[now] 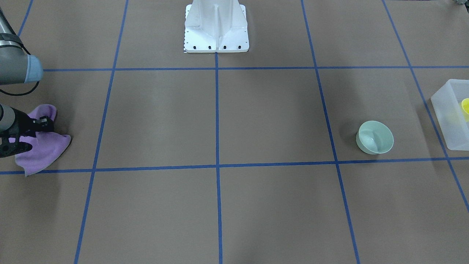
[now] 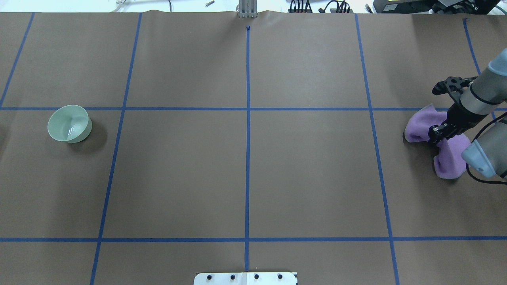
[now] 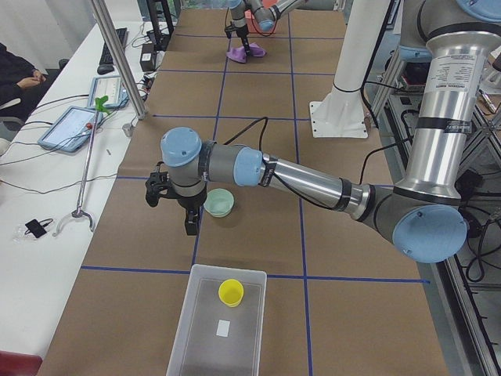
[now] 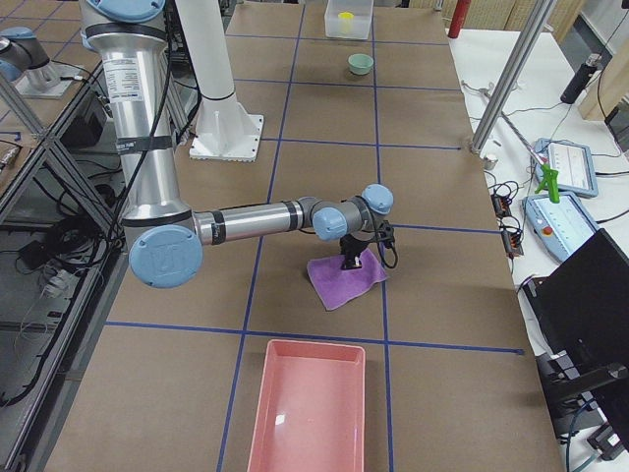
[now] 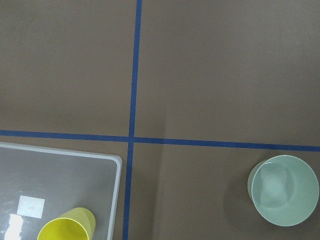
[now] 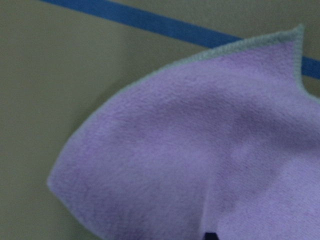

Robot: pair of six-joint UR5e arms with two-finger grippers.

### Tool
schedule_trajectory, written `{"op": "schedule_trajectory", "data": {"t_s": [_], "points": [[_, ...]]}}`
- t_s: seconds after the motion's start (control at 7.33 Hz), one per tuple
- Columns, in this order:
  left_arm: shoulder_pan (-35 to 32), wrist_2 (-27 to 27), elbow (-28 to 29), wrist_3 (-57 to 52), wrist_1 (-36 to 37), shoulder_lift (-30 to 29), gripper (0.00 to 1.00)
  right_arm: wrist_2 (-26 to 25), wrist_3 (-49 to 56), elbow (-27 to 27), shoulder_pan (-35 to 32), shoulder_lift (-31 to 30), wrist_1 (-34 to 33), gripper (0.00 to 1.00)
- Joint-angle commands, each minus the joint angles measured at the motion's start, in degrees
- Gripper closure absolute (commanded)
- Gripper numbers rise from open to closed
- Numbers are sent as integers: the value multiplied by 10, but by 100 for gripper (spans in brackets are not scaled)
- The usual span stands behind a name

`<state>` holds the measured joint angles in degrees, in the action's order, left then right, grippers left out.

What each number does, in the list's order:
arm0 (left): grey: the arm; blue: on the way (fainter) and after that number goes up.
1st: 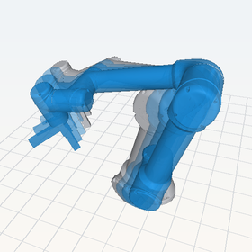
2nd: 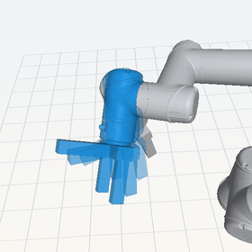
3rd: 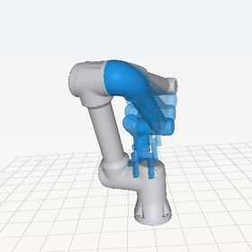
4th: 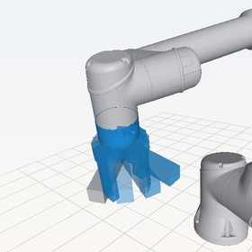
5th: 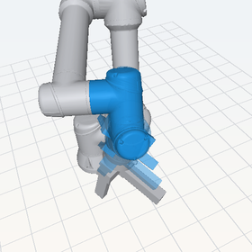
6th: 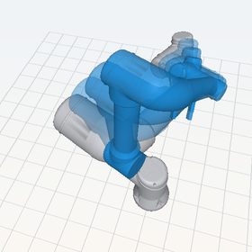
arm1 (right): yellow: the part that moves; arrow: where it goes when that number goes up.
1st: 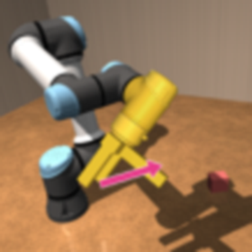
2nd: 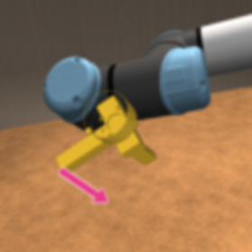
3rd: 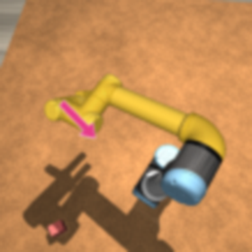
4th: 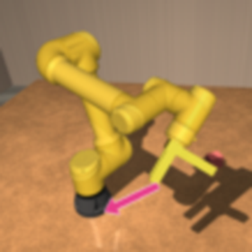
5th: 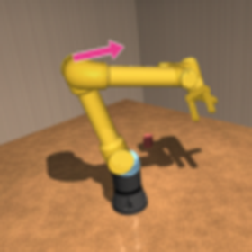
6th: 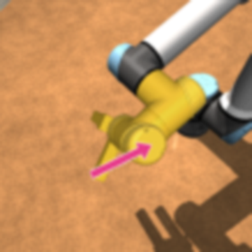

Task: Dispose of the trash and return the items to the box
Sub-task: 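Carry the cloth into the pink bin while the left gripper nears the bowl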

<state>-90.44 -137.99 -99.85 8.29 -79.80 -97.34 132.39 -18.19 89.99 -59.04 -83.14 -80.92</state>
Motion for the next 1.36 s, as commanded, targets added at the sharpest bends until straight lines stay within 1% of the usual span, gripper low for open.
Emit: {"op": "schedule_trajectory", "data": {"t_s": [0.0, 0.14, 0.27, 0.41, 0.55, 0.68, 0.82, 0.95, 1.09, 1.23], "points": [[0, -1, -3, 1, 0, 0, 1, -3, -3, 58, -28, -14, -23, 100], [1, -3, -4, 1, 0, 0, 1, -5, -2, 89, -42, -34, -31, 100], [6, -17, -4, 40, -7, -8, 1, -4, -2, 116, -68, -42, -54, 100], [24, -30, -10, 105, -17, -27, 1, -5, 0, 147, -101, -44, -100, 100], [62, -31, -12, 156, -47, -26, 1, -5, 11, 172, -141, -44, -145, 100], [105, -26, -6, 213, -89, -22, 1, -5, 42, 194, -181, -53, -170, 100], [130, -26, 13, 264, -144, -20, 1, -5, 122, 194, -244, -77, -188, 100], [138, -25, 43, 284, -201, -14, 1, -17, 212, 189, -295, -81, -218, 100], [153, -6, 74, 313, -259, -11, 1, -47, 280, 193, -343, -83, -256, 100], [189, 37, 87, 360, -305, -10, 1, -57, 327, 188, -374, -91, -268, 100]]}}
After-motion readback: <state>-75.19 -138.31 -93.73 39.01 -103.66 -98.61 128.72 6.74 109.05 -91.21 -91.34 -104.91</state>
